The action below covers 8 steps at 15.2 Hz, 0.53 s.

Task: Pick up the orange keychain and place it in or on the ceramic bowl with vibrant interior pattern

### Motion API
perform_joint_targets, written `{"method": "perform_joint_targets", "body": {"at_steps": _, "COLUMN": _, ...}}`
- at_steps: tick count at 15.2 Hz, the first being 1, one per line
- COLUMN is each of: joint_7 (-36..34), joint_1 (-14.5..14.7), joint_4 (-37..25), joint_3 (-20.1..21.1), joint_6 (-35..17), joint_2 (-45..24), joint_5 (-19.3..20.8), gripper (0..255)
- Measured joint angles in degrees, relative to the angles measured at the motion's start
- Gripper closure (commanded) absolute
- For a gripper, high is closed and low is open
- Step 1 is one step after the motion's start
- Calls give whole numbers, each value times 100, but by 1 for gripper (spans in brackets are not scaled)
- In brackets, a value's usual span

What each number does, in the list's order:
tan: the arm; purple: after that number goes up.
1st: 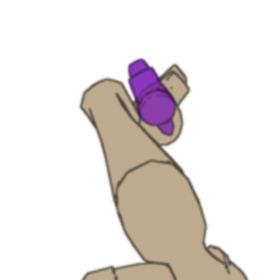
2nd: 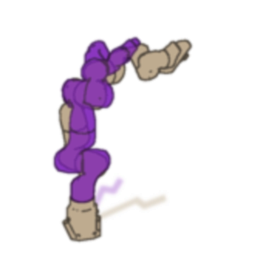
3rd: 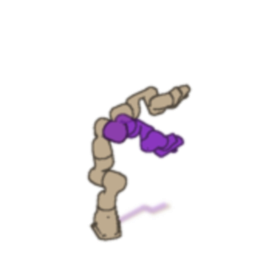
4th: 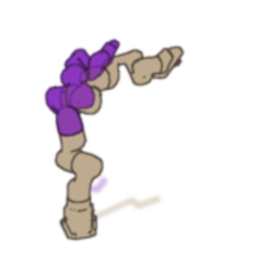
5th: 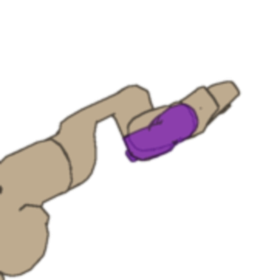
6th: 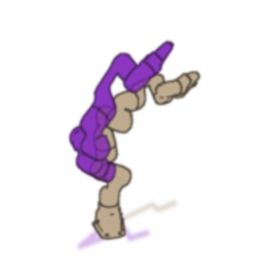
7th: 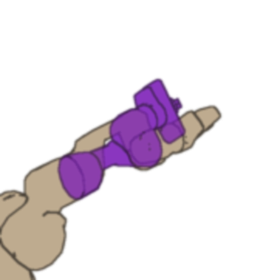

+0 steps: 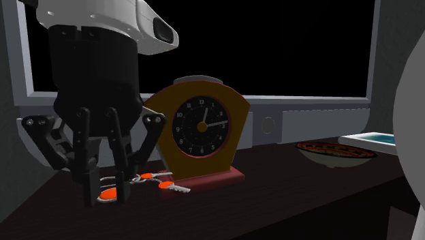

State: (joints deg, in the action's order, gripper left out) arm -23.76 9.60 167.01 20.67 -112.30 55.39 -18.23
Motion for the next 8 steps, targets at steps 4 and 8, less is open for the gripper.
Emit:
{"method": "perform_joint_targets", "body": {"at_steps": 4, "joint_7": -3, "joint_1": -39, "joint_4": -226, "joint_3": -110, "joint_6": 371, "joint_2": 150, "joint_5": 109, "gripper": 255}}
{"method": "perform_joint_targets", "body": {"at_steps": 8, "joint_7": -31, "joint_1": -75, "joint_4": -519, "joint_3": -183, "joint_6": 711, "joint_2": 201, "joint_5": 193, "gripper": 255}}
